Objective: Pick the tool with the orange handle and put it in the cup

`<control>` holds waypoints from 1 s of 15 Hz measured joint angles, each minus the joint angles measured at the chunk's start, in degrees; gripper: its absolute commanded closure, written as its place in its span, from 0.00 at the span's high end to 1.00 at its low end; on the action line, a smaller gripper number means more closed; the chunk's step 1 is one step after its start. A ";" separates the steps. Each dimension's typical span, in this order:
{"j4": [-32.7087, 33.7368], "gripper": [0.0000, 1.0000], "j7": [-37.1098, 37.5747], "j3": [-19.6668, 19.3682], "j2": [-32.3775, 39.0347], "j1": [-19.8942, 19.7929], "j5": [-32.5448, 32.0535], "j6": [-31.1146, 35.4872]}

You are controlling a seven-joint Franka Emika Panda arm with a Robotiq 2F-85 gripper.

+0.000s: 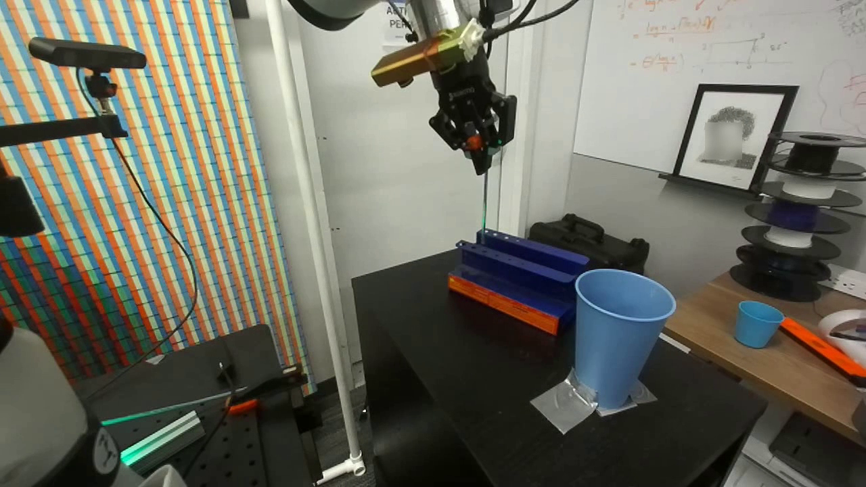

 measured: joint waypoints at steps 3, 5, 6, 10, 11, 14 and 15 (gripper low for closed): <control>0.06 0.09 -0.61 0.02 -1.91 0.01 0.37 0.05; 0.14 0.08 -0.62 -0.05 -3.50 0.00 0.38 0.08; 0.16 0.08 -0.62 -0.17 -4.35 -0.12 0.39 -0.25; 0.12 0.08 -0.55 -1.73 -6.52 -3.08 0.07 -3.73; 0.07 0.08 -0.56 -2.56 -6.65 -4.13 0.06 -4.61; -0.20 0.08 -0.56 -5.01 -6.48 -7.21 -0.17 -6.20; -0.25 0.09 -0.56 -5.63 -6.37 -8.11 -0.44 -6.59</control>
